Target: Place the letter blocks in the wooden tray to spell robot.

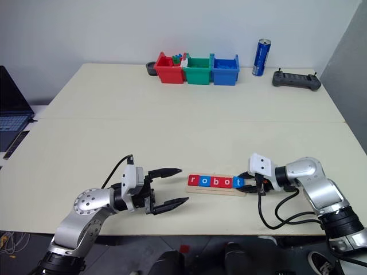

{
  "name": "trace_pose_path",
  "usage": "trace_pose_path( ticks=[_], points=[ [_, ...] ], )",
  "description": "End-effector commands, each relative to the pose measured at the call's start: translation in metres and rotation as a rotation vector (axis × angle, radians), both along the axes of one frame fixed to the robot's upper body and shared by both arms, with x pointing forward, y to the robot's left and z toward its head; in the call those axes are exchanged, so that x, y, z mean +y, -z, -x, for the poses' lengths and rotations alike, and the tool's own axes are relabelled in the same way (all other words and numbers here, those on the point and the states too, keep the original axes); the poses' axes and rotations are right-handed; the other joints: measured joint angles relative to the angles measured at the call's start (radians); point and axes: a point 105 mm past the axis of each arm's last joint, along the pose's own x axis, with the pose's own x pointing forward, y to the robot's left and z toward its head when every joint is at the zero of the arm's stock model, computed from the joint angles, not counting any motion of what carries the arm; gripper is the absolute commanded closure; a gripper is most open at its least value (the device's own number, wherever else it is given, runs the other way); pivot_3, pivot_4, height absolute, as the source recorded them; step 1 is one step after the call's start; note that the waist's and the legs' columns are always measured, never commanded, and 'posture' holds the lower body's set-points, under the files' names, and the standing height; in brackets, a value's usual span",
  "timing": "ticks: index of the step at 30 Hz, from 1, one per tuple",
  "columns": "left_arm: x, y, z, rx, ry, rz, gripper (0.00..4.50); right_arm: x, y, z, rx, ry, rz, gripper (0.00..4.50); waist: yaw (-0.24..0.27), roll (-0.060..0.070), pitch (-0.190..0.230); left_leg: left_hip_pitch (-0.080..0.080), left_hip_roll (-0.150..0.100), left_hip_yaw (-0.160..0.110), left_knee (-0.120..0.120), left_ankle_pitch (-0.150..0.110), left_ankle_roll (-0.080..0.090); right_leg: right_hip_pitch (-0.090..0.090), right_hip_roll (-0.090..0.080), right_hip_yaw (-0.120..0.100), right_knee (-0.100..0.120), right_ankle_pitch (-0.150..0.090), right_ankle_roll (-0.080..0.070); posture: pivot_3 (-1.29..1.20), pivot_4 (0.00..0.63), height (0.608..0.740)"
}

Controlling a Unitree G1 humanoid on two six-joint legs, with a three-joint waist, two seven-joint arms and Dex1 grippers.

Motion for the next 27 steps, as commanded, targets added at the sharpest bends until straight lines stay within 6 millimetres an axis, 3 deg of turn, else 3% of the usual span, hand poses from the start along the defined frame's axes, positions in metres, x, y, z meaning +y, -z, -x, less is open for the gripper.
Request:
trace_pose_path(
  ticks=[1,8,9,17,20,27],
  points=[
    [0.003,-0.009,-0.002,-0.041,-0.003,0.003,0.00,0.001,-0.006,-0.002,-0.033,-0.016,0.007,2.69,0.000,0.000,0.000,0.000,0.000,0.000,0.000,0.000,0.000,0.000,0.000,0.000,0.000,0.000,0.000,0.00,0.150,0.740],
    [0.003,-0.009,-0.002,-0.041,-0.004,0.003,0.00,0.002,-0.011,-0.005,-0.041,0.008,-0.017,0.21,0.000,0.000,0.000,0.000,0.000,0.000,0.000,0.000,0.000,0.000,0.000,0.000,0.000,0.000,0.000,0.00,0.150,0.740],
    [0.003,-0.008,-0.002,-0.040,-0.002,0.003,0.00,0.001,-0.013,-0.005,-0.044,0.013,-0.020,0.02,0.000,0.000,0.000,0.000,0.000,0.000,0.000,0.000,0.000,0.000,0.000,0.000,0.000,0.000,0.000,0.00,0.150,0.740],
    [0.003,-0.008,-0.002,-0.038,0.000,0.001,0.00,-0.016,-0.026,-0.006,-0.049,0.067,-0.041,0.02,0.000,0.000,0.000,0.000,0.000,0.000,0.000,0.000,0.000,0.000,0.000,0.000,0.000,0.000,0.000,0.00,0.150,0.740],
    [0.003,-0.008,-0.003,-0.039,0.002,0.001,0.00,-0.022,-0.025,-0.005,-0.046,0.087,-0.035,0.61,0.000,0.000,0.000,0.000,0.000,0.000,0.000,0.000,0.000,0.000,0.000,0.000,0.000,0.000,0.000,0.00,0.150,0.740],
    [0.002,-0.009,-0.004,-0.038,0.006,0.003,0.00,-0.021,-0.016,-0.003,-0.045,0.090,-0.023,3.16,-0.001,0.000,0.000,0.000,0.000,0.000,0.000,0.000,0.000,0.000,0.000,0.000,0.000,0.000,0.000,0.00,0.150,0.740]
  ],
)
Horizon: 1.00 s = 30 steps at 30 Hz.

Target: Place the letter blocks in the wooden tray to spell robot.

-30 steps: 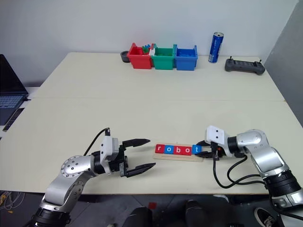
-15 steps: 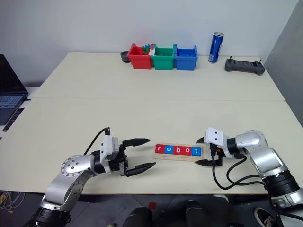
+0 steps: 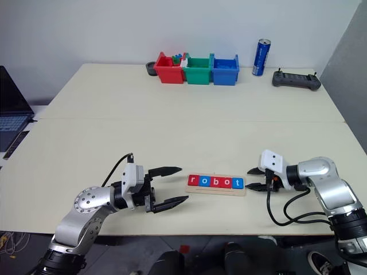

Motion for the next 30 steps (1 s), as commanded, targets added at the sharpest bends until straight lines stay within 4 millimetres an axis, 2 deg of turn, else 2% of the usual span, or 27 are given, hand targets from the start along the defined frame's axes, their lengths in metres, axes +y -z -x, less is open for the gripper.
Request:
trace_pose_path(
  ticks=[1,3,4,13,19,22,26,30],
  points=[
    [0.001,-0.008,-0.001,-0.035,0.006,0.004,0.00,0.004,-0.009,-0.002,-0.051,-0.015,-0.008,3.52,0.000,0.000,0.000,0.000,0.000,0.000,0.000,0.000,0.000,0.000,0.000,0.000,0.000,0.000,0.000,0.00,0.150,0.740],
    [0.001,-0.007,-0.002,-0.034,0.006,0.004,0.00,0.006,-0.008,-0.002,-0.054,-0.017,-0.008,4.26,0.000,0.000,0.000,0.000,0.000,0.000,0.000,0.000,0.000,0.000,0.000,0.000,0.000,0.000,0.000,0.00,0.150,0.740],
    [0.001,-0.007,-0.002,-0.034,0.005,0.003,0.00,0.007,-0.008,-0.002,-0.056,-0.018,-0.009,4.48,0.000,0.000,0.000,0.000,0.000,0.000,0.000,0.000,0.000,0.000,0.000,0.000,0.000,0.000,0.000,0.00,0.150,0.740],
    [0.003,-0.007,-0.001,-0.031,-0.002,0.001,0.00,0.016,-0.001,0.003,-0.049,-0.050,0.002,4.48,0.000,0.000,0.000,0.000,0.000,0.000,0.000,0.000,0.000,0.000,0.000,0.000,0.000,0.000,0.000,0.00,0.150,0.740],
    [0.003,-0.007,0.001,-0.029,-0.001,0.001,0.00,0.022,-0.003,0.003,-0.053,-0.066,-0.011,4.48,0.000,0.000,0.000,0.000,0.000,0.000,0.000,0.000,0.000,0.000,0.000,0.000,0.000,0.000,0.000,0.00,0.150,0.740],
    [0.003,-0.006,0.003,-0.027,0.001,0.001,0.00,0.019,-0.005,0.004,-0.053,-0.063,-0.010,4.48,0.000,0.000,0.000,0.000,0.000,0.000,0.000,0.000,0.000,0.000,0.000,0.000,0.000,0.000,0.000,0.00,0.150,0.740],
    [0.005,-0.003,0.000,-0.010,-0.022,-0.017,0.00,0.004,-0.018,0.009,-0.036,-0.048,-0.015,4.48,0.001,0.000,0.000,0.000,0.000,0.000,0.000,0.000,0.000,0.000,0.000,0.000,0.000,0.000,0.000,0.00,0.150,0.740],
    [0.009,0.001,-0.003,-0.006,-0.055,-0.052,0.00,0.003,-0.031,0.021,0.016,-0.047,-0.081,3.22,0.002,0.000,0.000,0.000,0.000,0.000,0.000,0.000,0.000,0.000,0.000,0.000,0.000,0.000,0.000,0.00,0.150,0.740]
  ],
)
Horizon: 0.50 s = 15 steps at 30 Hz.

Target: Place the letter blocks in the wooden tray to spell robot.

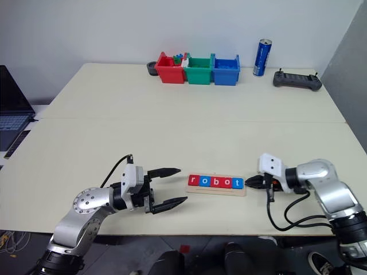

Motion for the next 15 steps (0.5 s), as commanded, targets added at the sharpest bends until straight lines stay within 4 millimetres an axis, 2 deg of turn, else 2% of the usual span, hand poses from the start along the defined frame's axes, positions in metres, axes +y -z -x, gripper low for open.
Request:
trace_pose_path(
  ticks=[1,4,8,9,15],
  points=[
    [0.004,-0.004,-0.002,-0.028,-0.026,-0.032,0.00,0.004,-0.025,0.017,0.030,-0.030,-0.087,2.83,0.001,0.000,0.000,0.000,0.000,0.000,0.000,0.000,0.000,0.000,0.000,0.000,0.000,0.000,0.000,0.00,0.150,0.740],
    [0.005,-0.001,-0.001,-0.035,-0.026,-0.061,0.00,0.004,-0.028,0.030,0.073,-0.028,-0.120,1.80,0.002,0.000,0.000,0.000,0.000,-0.001,0.000,0.000,0.000,0.000,0.000,0.000,0.000,0.000,0.000,0.00,0.150,0.740],
    [0.005,0.003,0.001,-0.038,-0.030,-0.084,0.00,0.005,-0.027,0.036,0.082,-0.011,-0.127,0.30,0.001,0.000,0.000,0.000,0.000,0.000,0.000,0.000,0.000,0.000,0.000,0.000,0.000,0.000,0.000,0.00,0.150,0.740],
    [0.005,0.004,0.001,-0.039,-0.031,-0.086,0.00,0.005,-0.027,0.036,0.077,-0.005,-0.131,0.05,0.001,0.000,0.000,0.000,0.000,0.000,0.000,0.000,0.000,0.000,0.000,0.000,0.000,0.000,0.000,0.00,0.150,0.740],
    [0.005,0.002,-0.002,-0.054,-0.033,-0.095,0.00,0.009,-0.028,0.031,0.038,0.021,-0.135,0.05,0.002,0.000,0.000,0.000,0.000,0.000,0.000,0.000,0.000,0.000,0.000,0.000,0.000,0.000,0.000,0.00,0.150,0.740]
  ],
)
